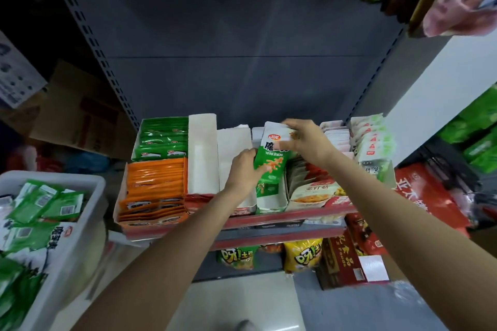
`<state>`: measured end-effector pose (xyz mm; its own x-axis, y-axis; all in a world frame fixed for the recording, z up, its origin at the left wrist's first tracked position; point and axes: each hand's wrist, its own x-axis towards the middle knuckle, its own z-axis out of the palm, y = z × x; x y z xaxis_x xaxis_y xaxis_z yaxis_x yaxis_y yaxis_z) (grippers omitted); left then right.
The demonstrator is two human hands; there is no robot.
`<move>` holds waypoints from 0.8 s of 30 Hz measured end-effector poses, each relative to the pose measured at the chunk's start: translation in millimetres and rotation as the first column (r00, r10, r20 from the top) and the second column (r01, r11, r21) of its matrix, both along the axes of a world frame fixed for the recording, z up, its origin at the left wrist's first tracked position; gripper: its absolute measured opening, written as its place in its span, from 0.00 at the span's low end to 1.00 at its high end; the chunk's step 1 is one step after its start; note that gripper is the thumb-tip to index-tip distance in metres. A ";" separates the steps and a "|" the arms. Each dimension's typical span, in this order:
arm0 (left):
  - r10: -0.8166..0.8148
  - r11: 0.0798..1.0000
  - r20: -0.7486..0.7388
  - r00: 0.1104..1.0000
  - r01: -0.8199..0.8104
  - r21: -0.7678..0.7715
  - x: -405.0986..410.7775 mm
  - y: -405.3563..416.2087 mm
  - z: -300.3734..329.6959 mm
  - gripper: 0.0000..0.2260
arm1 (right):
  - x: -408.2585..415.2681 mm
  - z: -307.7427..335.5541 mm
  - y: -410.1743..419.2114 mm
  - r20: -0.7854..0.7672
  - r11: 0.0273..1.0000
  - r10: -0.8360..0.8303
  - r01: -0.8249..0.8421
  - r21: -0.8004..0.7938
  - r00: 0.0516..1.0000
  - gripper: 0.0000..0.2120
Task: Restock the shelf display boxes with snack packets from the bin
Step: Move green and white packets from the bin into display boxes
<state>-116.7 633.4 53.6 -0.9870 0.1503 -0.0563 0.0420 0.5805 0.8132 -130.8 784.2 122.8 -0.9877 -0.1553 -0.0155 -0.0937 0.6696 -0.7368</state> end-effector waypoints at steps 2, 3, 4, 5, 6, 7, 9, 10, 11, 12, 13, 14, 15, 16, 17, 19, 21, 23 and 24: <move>0.018 1.000 0.006 1.000 -0.018 0.002 -3.4 1.8 -1.8 0.15 | -1.8 0.3 -0.8 0.012 0.992 0.020 -0.022 0.126 1.000 0.15; 0.019 1.000 -0.004 1.000 -0.019 -0.011 -4.2 2.8 -2.7 0.16 | -3.4 0.4 -0.3 0.004 0.988 0.013 -0.013 0.153 1.000 0.16; 0.022 0.999 -0.029 0.999 -0.023 -0.030 -4.3 3.3 -3.5 0.17 | -4.7 0.3 0.1 -0.004 0.986 0.007 -0.006 0.169 1.000 0.15; 0.030 0.998 -0.064 0.998 -0.033 -0.057 -3.8 2.6 -5.1 0.20 | -5.9 0.0 0.2 -0.010 0.983 0.003 -0.001 0.184 1.000 0.14; 0.042 0.994 -0.094 0.995 -0.051 -0.094 -2.6 0.7 -6.2 0.25 | -7.2 -0.7 -0.2 -0.008 0.979 0.003 -0.001 0.203 1.000 0.13; 0.058 0.989 -0.095 0.994 -0.070 -0.130 -2.3 -2.5 -8.1 0.29 | -8.2 -1.1 -1.5 -0.004 0.974 0.010 -0.009 0.224 1.000 0.12; 0.078 0.984 0.033 0.996 -0.072 -0.160 -3.1 -10.8 -10.3 0.36 | -10.8 -4.0 -5.5 0.012 0.955 0.057 -0.058 0.290 0.998 0.12; 0.067 0.988 0.123 0.990 -0.049 -0.144 -4.7 -15.4 -11.6 0.37 | -11.6 -5.8 -8.3 0.022 0.935 0.096 -0.098 0.342 0.995 0.12; 0.041 0.993 0.203 0.978 -0.018 -0.113 -6.4 -19.0 -12.7 0.36 | -12.1 -8.9 -11.5 0.036 0.905 0.135 -0.138 0.404 0.990 0.12; 0.012 0.996 0.263 0.965 0.011 -0.084 -7.8 -21.3 -12.1 0.34 | -12.4 -12.5 -14.6 0.048 0.866 0.158 -0.162 0.472 0.986 0.13; -0.009 0.998 0.303 0.953 0.030 -0.064 -9.3 -21.9 -11.1 0.31 | -12.6 -16.1 -18.3 0.052 0.820 0.165 -0.166 0.547 0.985 0.14; -0.019 0.998 0.328 0.945 0.036 -0.049 -11.0 -21.6 -9.8 0.28 | -12.5 -19.7 -22.7 0.044 0.763 0.164 -0.155 0.627 0.985 0.14; -0.019 0.999 0.351 0.936 0.033 -0.034 -12.7 -20.7 -8.4 0.26 | -12.3 -22.9 -28.0 0.026 0.699 0.169 -0.138 0.702 0.985 0.15; -0.016 1.000 0.377 0.926 0.025 -0.018 -13.8 -19.7 -6.9 0.26 | -12.6 -26.5 -33.4 0.006 0.638 0.182 -0.122 0.760 0.983 0.16; -0.009 1.000 0.409 0.912 0.007 0.006 -15.2 -19.4 -6.3 0.25 | -13.2 -30.5 -38.2 -0.012 0.587 0.197 -0.108 0.802 0.980 0.17; 0.002 0.996 0.469 0.883 -0.046 0.082 -17.4 -21.4 -5.3 0.24 | -15.2 -40.0 -44.0 -0.037 0.521 0.216 -0.083 0.850 0.976 0.20; 0.014 0.986 0.460 0.888 -0.087 0.139 -18.6 -25.9 -3.9 0.20 | -15.7 -48.5 -45.1 -0.047 0.482 0.225 -0.070 0.874 0.973 0.23; 0.025 0.987 0.382 0.924 -0.084 0.139 -18.6 -30.9 -0.3 0.16 | -16.0 -54.4 -44.3 -0.030 0.481 0.237 -0.091 0.872 0.971 0.25; 0.028 0.989 0.336 0.942 -0.073 0.125 -17.5 -33.3 2.2 0.15 | -15.8 -55.7 -43.7 -0.017 0.506 0.243 -0.111 0.855 0.970 0.25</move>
<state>-134.2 600.1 55.7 -0.9220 0.1295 -0.3650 -0.2703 0.4600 0.8458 -146.6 740.6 67.2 -0.9441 -0.3055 -0.1238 -0.3248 0.9260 0.1924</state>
